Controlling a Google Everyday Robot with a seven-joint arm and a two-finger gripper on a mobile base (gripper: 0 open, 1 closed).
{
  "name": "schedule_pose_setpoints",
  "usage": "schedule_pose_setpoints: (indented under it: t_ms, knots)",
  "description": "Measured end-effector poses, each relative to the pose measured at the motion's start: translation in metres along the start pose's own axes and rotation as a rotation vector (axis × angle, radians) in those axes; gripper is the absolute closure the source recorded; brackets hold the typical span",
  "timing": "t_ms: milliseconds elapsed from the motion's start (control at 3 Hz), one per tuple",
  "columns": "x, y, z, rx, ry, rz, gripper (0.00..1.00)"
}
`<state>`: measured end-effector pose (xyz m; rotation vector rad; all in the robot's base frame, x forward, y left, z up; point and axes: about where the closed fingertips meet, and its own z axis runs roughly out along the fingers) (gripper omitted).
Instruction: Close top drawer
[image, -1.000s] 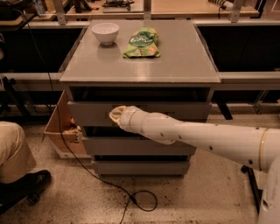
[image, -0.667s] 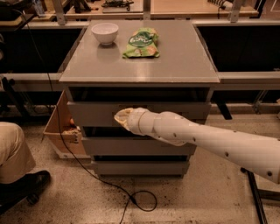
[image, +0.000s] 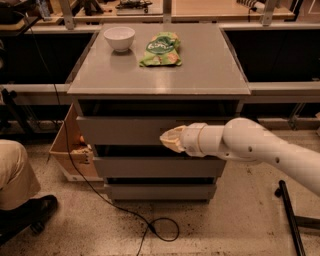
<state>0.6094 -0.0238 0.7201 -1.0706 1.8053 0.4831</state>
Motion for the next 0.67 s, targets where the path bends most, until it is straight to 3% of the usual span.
schedule_pose_setpoints:
  t_ms: [333, 667]
  knots:
    - [0.007, -0.008, -0.068, -0.014, 0.093, 0.024, 1.00]
    - [0.012, 0.013, -0.072, -0.091, 0.123, 0.021, 1.00]
